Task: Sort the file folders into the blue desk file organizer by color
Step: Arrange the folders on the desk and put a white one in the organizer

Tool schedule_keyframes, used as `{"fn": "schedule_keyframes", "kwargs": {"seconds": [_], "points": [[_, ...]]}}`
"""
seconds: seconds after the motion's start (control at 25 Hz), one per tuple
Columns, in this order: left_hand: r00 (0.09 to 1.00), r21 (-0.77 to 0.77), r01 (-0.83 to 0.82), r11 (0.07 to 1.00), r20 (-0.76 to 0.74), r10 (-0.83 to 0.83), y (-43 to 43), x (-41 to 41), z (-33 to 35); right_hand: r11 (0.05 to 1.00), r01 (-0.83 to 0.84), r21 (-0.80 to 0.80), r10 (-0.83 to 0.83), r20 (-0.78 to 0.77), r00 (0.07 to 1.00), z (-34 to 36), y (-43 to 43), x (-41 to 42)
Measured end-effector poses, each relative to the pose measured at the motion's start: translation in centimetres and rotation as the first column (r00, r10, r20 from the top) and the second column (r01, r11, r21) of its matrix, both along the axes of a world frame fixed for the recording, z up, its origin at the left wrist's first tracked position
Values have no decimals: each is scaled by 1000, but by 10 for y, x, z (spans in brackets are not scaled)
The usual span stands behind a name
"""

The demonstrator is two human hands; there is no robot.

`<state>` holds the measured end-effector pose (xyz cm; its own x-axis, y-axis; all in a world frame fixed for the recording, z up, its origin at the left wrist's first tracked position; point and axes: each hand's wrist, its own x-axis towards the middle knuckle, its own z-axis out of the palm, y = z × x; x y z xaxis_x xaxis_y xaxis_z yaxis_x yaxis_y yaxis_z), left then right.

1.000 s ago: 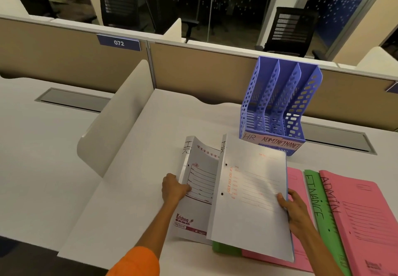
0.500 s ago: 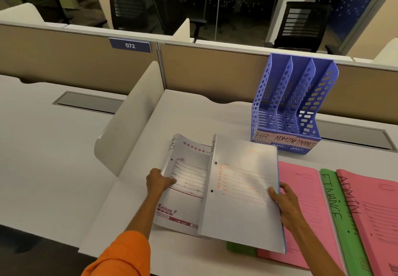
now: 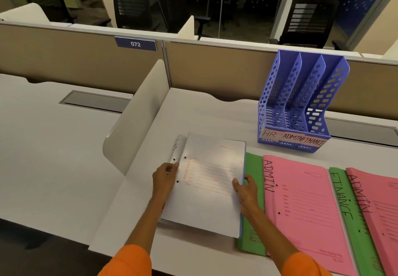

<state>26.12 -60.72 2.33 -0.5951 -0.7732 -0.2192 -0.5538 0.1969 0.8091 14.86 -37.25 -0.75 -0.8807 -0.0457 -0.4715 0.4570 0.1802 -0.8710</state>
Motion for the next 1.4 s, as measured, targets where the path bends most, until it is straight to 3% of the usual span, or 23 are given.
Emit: {"fn": "schedule_keyframes", "kwargs": {"seconds": [0.12,0.28,0.52,0.76,0.92,1.12,1.4], "points": [[999,105,33,994,33,-37,-6,4,-2,999,-28,29,27,19,999,-1,-15,7],[1000,69,11,998,8,-11,-7,9,-8,987,-130,90,130,10,991,-7,-19,16],[1000,-52,-17,999,-14,16,13,5,-13,854,-350,385,400,-55,915,-3,-12,21],[994,-307,52,950,111,-18,17,2,-16,759,-448,473,536,-63,842,-1,-13,30],[979,-488,195,851,149,-139,37,-8,-14,747,-401,530,567,-193,801,4,-5,32],[912,-619,408,671,242,-331,80,-31,-10,615,-257,746,672,-324,666,14,21,17],[848,-602,514,612,245,-470,134,-61,-14,523,-172,835,662,-271,699,14,85,1]]}}
